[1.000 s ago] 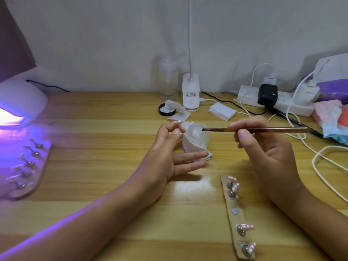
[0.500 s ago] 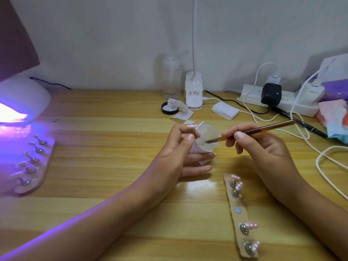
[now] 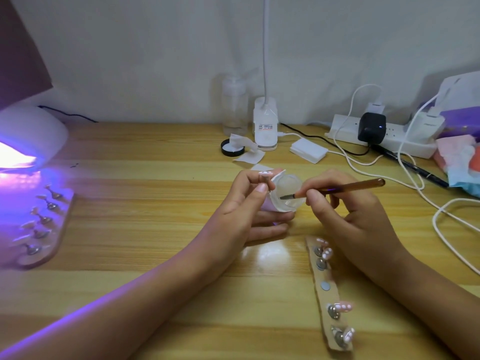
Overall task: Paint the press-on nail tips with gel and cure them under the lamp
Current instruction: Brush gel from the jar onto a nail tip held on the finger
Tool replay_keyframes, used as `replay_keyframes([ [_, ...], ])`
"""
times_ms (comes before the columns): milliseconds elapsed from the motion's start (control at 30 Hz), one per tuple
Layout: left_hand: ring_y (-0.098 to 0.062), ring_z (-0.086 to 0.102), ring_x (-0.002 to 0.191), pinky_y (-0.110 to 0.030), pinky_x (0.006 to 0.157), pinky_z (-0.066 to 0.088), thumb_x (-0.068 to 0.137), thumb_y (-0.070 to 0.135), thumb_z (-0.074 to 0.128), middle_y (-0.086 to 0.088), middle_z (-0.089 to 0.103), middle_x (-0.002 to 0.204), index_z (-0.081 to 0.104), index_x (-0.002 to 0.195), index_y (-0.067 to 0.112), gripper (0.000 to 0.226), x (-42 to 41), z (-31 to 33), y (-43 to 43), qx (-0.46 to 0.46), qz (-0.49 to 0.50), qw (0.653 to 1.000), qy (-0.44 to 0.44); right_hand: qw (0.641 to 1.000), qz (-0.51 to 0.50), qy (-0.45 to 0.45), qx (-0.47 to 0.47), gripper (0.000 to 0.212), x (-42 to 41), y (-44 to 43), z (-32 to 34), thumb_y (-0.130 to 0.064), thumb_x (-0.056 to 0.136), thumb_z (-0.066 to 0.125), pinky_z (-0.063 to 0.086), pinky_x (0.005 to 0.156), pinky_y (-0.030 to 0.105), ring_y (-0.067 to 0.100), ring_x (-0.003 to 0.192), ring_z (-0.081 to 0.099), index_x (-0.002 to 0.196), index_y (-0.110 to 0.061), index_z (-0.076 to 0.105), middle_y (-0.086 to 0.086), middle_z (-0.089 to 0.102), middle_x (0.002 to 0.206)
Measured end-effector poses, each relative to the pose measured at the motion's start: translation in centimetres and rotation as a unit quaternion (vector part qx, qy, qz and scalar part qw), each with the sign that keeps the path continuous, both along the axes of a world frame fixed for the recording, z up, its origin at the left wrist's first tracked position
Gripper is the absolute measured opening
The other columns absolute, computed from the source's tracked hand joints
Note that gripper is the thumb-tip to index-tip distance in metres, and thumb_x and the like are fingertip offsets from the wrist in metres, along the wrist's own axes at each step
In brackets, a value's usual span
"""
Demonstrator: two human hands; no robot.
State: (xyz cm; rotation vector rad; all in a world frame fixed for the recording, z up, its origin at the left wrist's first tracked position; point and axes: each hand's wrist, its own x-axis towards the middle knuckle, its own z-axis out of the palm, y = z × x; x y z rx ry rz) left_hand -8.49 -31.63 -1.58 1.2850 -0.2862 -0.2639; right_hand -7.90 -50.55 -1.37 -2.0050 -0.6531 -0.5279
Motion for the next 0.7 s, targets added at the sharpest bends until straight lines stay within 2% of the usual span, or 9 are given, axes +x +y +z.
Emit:
replay_keyframes([
  [133,-0.032,0.07,0.102,-0.042,0.087,0.057,0.097,0.033,0.044,0.012,0.063,0.124,0.055,0.095,0.028,0.012,0.2,-0.2,0.2,-0.017,0.003,1.0,0.021,0.998,0.01,0.019,0.062,0.02,-0.1,-0.1,0.3,-0.025,0.092,0.047,0.046,0.073,0.042,0.019,0.085,0.058,0.092,-0.013,0.064,-0.006,0.063,0.089],
  [200,-0.034,0.07,0.101,-0.043,0.087,0.057,0.103,0.028,0.041,0.012,0.062,0.125,0.056,0.093,0.027,0.017,0.3,0.0,0.3,-0.033,0.008,0.999,0.039,0.994,0.014,0.025,0.105,0.017,-0.2,-0.3,0.5,-0.023,0.091,0.046,0.047,0.076,0.036,0.019,0.084,0.057,0.09,-0.014,0.061,-0.005,0.06,0.086],
  [267,-0.037,0.07,0.099,-0.045,0.087,0.057,0.104,0.026,0.04,0.009,0.057,0.13,0.056,0.095,0.025,0.019,0.4,0.2,0.3,-0.047,0.013,0.997,0.062,0.989,0.007,0.039,0.143,0.013,-0.1,-0.5,0.7,-0.017,0.09,0.047,0.045,0.077,0.021,0.009,0.082,0.055,0.086,-0.014,0.059,-0.005,0.06,0.083],
  [333,-0.039,0.069,0.099,-0.046,0.087,0.057,0.104,0.026,0.04,0.007,0.054,0.133,0.056,0.097,0.023,0.017,0.5,0.3,0.3,-0.056,0.015,0.995,0.077,0.983,-0.011,0.056,0.177,0.017,0.0,-0.7,0.8,-0.009,0.088,0.044,0.042,0.075,0.014,0.002,0.079,0.053,0.082,-0.013,0.058,-0.01,0.059,0.078],
  [700,-0.039,0.07,0.098,-0.047,0.088,0.056,0.104,0.025,0.04,0.005,0.063,0.12,0.055,0.103,0.021,0.015,0.3,0.8,0.0,-0.066,0.027,0.992,0.104,0.955,-0.037,0.1,0.275,0.019,0.5,-1.2,0.7,-0.01,0.086,0.042,0.042,0.069,0.015,0.004,0.071,0.048,0.078,-0.015,0.058,-0.011,0.057,0.073],
])
